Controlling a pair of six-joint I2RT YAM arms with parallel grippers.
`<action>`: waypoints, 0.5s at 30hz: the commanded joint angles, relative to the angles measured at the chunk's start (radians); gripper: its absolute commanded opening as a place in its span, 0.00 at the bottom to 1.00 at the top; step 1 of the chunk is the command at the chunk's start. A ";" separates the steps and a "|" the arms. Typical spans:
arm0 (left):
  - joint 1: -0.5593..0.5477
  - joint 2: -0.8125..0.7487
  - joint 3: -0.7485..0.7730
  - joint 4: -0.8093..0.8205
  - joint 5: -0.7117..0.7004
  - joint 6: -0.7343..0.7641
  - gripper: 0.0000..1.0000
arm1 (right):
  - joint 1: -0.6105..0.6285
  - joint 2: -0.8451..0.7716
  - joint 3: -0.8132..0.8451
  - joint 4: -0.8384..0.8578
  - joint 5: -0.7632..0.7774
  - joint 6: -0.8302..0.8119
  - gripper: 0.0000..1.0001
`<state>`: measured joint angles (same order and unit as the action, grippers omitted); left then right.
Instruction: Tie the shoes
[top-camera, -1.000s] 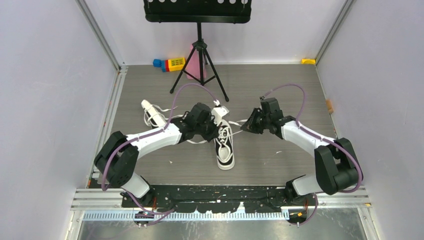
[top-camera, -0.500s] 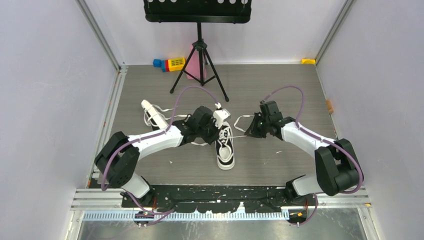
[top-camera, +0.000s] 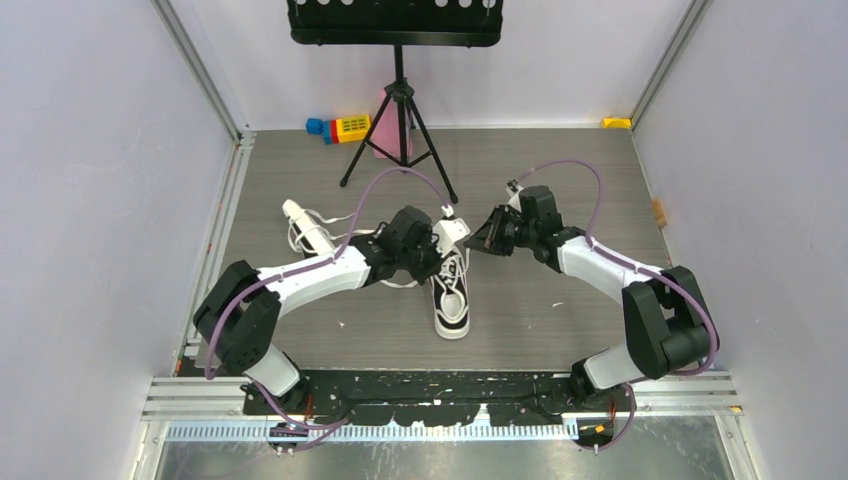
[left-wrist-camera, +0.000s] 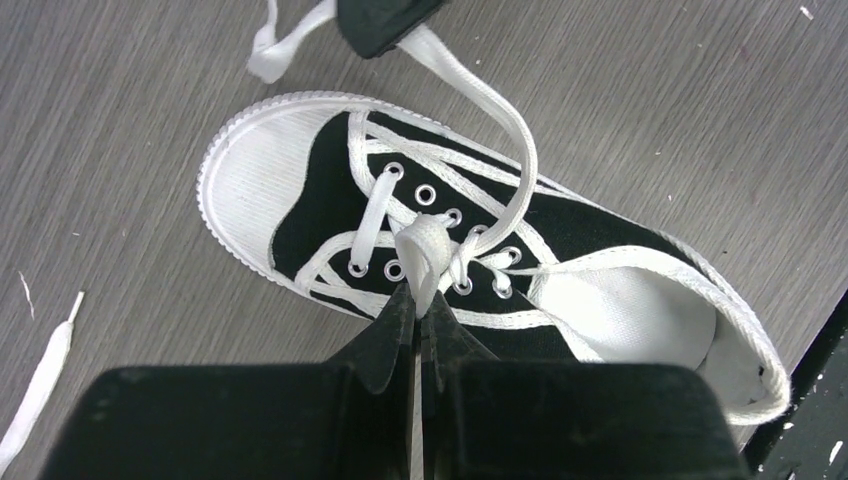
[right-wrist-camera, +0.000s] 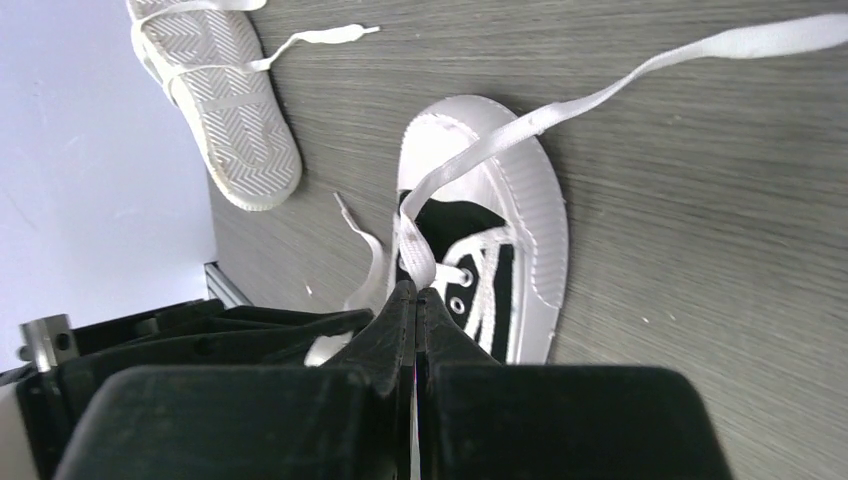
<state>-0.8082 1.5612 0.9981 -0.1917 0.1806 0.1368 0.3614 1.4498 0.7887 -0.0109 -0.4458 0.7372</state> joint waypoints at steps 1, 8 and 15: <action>-0.003 0.016 0.039 0.008 0.034 0.060 0.00 | 0.017 0.032 0.041 0.124 -0.075 0.043 0.01; -0.005 0.029 0.039 0.033 0.067 0.091 0.00 | 0.045 0.084 0.056 0.208 -0.124 0.087 0.01; -0.005 0.043 0.054 0.040 0.078 0.100 0.00 | 0.057 0.114 0.062 0.253 -0.159 0.114 0.04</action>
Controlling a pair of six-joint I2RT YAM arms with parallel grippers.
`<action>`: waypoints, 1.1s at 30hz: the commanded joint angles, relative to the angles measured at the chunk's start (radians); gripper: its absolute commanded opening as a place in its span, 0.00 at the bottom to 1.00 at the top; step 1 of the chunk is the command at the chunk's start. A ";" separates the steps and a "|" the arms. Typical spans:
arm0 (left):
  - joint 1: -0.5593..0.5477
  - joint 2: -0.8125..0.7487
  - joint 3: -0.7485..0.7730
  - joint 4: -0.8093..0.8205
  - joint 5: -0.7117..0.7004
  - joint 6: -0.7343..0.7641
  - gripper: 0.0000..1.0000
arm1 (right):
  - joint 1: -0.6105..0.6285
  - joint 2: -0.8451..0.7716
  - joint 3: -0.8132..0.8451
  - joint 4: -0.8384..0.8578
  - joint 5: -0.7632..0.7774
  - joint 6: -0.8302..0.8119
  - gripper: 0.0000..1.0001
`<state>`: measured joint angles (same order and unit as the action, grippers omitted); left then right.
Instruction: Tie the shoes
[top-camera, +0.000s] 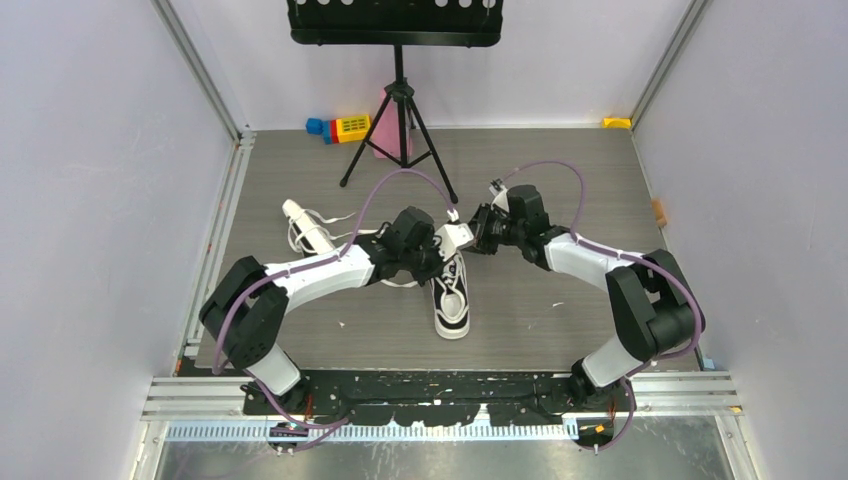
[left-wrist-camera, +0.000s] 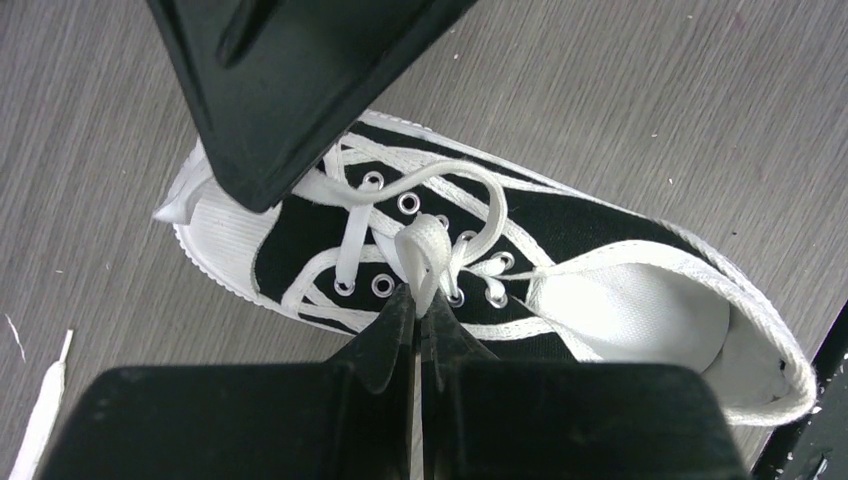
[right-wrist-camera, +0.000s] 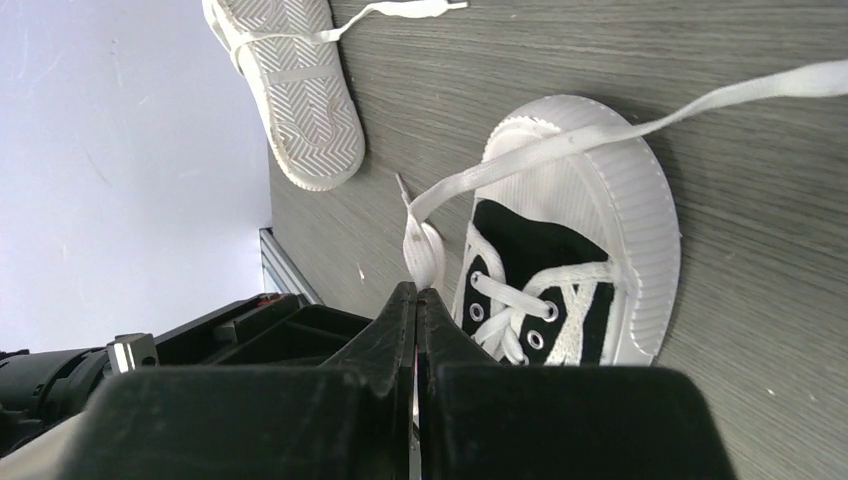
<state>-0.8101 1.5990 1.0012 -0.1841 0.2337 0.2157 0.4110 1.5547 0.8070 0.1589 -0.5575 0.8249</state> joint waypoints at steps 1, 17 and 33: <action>-0.003 0.007 0.054 0.031 0.023 0.023 0.00 | 0.008 0.010 0.041 0.088 -0.047 0.030 0.08; -0.003 0.015 0.061 0.043 0.034 0.026 0.00 | 0.008 0.003 -0.018 0.111 -0.071 0.020 0.31; -0.003 0.048 0.108 0.003 0.044 -0.016 0.00 | 0.008 0.014 -0.050 0.123 -0.111 0.003 0.39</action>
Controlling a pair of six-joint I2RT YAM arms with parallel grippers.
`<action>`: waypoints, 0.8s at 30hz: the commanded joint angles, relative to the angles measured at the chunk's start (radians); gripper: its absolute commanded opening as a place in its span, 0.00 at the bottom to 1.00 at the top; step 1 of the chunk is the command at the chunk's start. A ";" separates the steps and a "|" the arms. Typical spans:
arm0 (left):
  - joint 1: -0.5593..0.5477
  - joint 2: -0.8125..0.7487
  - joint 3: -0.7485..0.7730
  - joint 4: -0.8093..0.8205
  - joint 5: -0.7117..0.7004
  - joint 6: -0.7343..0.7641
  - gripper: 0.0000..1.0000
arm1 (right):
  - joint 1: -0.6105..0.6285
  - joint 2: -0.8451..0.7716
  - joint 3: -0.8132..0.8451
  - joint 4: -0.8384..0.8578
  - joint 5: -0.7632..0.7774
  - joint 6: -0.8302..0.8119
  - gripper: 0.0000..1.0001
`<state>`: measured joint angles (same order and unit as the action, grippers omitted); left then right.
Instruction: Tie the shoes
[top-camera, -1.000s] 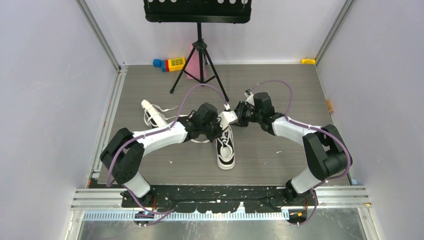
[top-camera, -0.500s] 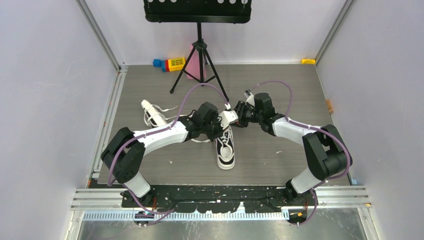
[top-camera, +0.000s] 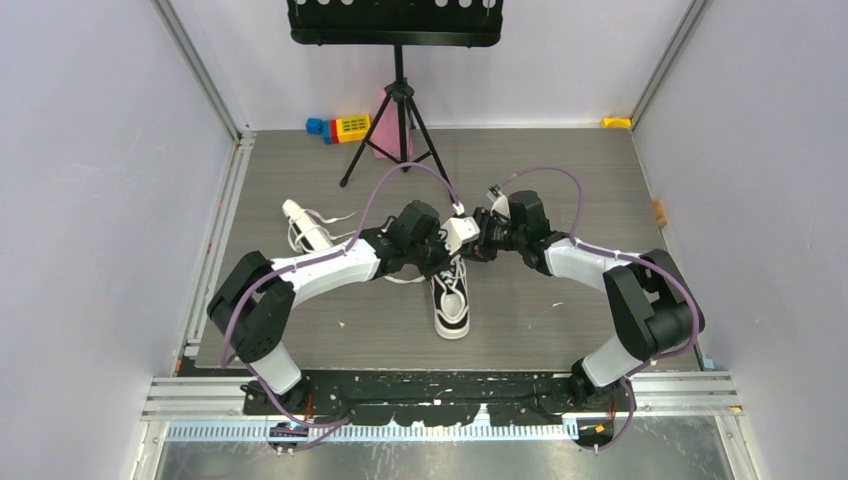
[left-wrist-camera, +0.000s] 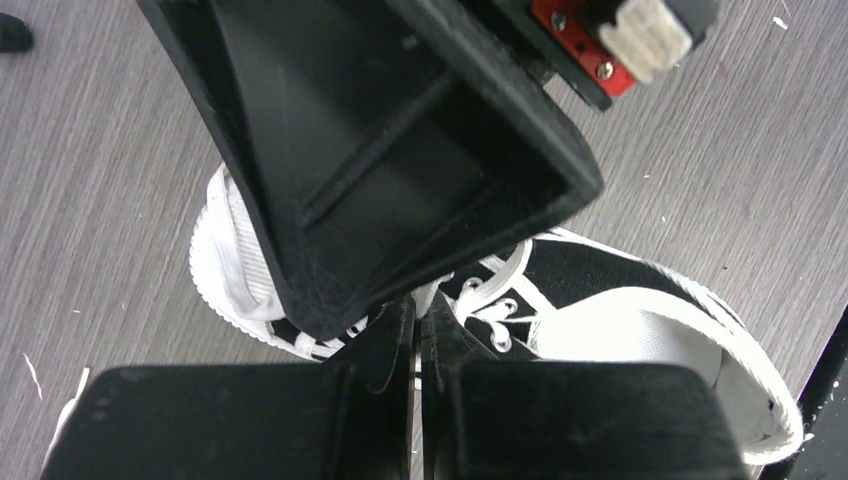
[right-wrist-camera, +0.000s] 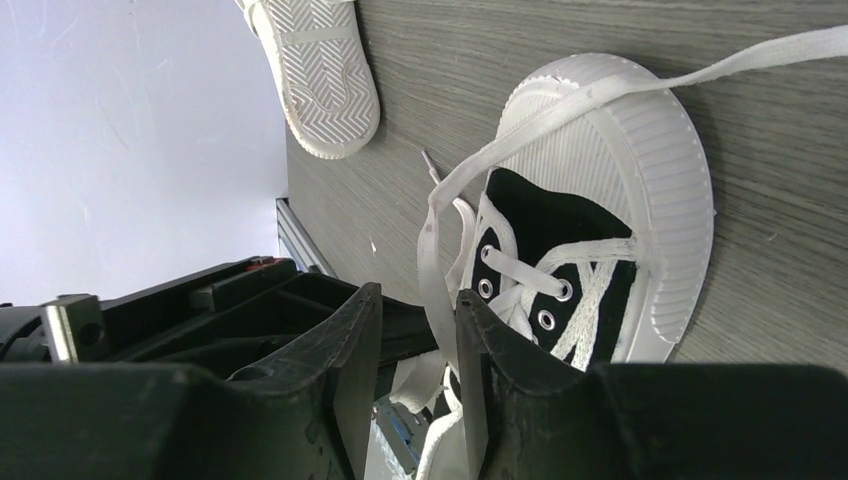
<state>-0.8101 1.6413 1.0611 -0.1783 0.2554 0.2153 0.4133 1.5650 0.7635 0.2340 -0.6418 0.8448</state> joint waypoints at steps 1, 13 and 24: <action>-0.003 0.005 0.049 -0.005 0.019 -0.017 0.00 | 0.005 0.004 -0.008 0.051 -0.025 -0.017 0.40; -0.003 0.007 0.039 -0.013 0.025 -0.019 0.00 | -0.011 0.018 -0.018 0.028 -0.028 -0.062 0.68; -0.003 0.017 0.028 -0.038 0.024 -0.039 0.00 | -0.018 0.086 -0.001 0.017 -0.083 -0.058 0.60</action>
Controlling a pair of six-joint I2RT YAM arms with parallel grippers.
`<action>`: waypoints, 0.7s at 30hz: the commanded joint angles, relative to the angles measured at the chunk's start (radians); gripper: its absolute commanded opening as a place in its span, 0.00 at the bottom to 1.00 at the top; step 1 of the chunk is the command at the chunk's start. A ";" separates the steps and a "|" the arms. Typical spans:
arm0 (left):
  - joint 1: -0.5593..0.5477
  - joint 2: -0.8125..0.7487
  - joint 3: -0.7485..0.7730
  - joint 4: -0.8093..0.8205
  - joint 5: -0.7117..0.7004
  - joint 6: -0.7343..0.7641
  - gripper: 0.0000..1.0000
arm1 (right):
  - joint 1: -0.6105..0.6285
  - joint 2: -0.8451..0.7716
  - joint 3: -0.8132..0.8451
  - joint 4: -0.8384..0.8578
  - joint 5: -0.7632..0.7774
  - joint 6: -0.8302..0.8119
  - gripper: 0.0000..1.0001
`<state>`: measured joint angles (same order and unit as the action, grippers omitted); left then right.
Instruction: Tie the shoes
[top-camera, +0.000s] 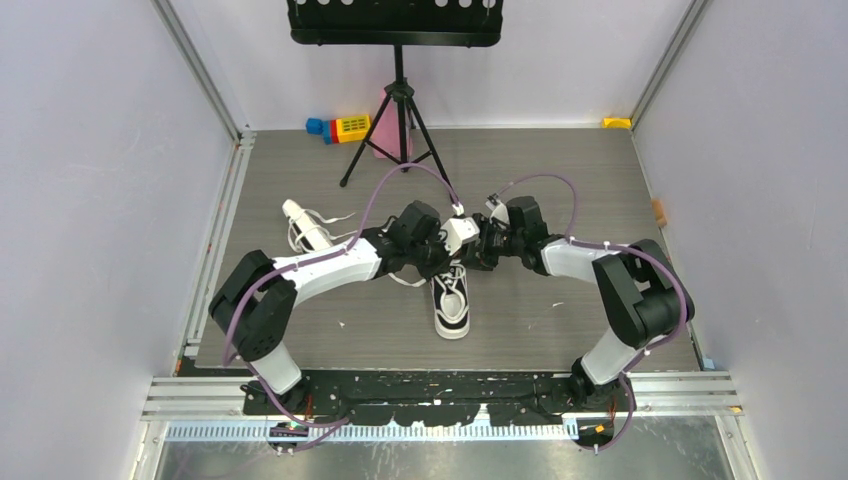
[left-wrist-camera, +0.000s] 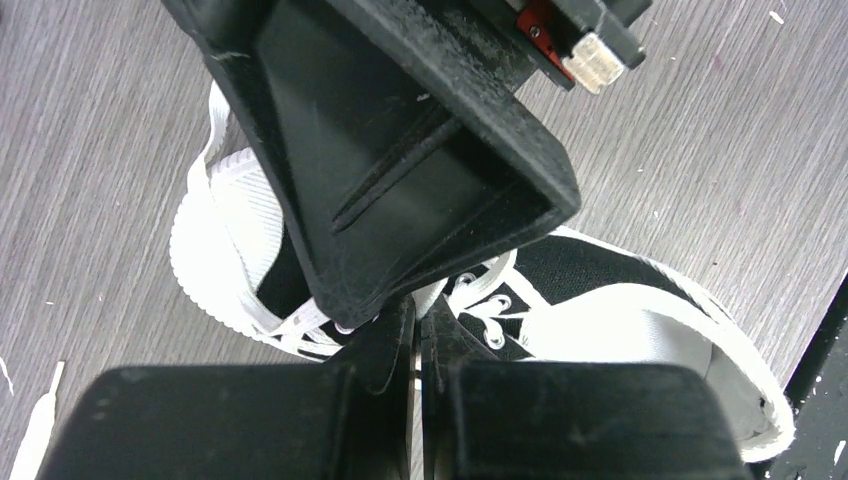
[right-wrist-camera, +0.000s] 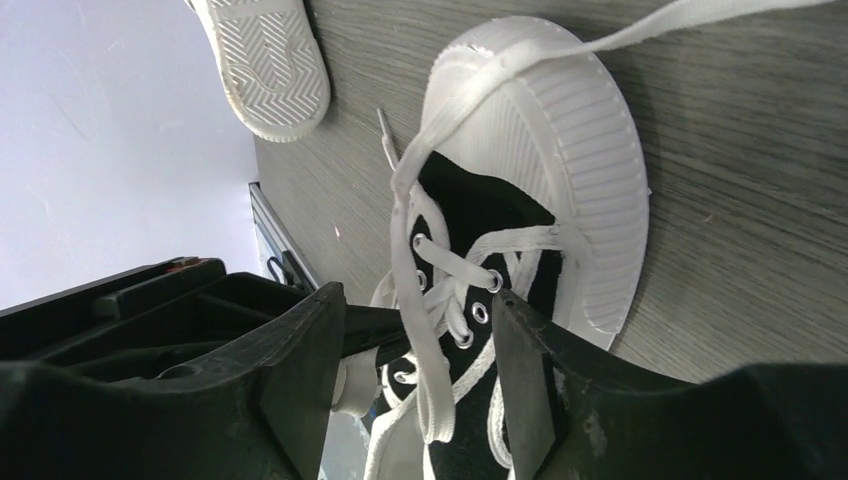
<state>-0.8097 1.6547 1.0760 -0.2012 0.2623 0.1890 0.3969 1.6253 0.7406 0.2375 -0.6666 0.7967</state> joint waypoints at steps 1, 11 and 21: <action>-0.003 0.002 0.011 -0.017 0.015 -0.013 0.00 | -0.002 0.034 0.025 0.015 -0.068 -0.006 0.59; -0.003 -0.004 0.010 -0.046 0.005 -0.008 0.00 | -0.002 0.054 0.033 0.064 -0.134 0.058 0.46; -0.002 0.006 0.022 -0.055 0.000 -0.011 0.00 | -0.001 0.063 0.038 0.105 -0.187 0.125 0.45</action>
<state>-0.8097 1.6581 1.0760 -0.2455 0.2569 0.1871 0.3912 1.6848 0.7464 0.2844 -0.7837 0.8814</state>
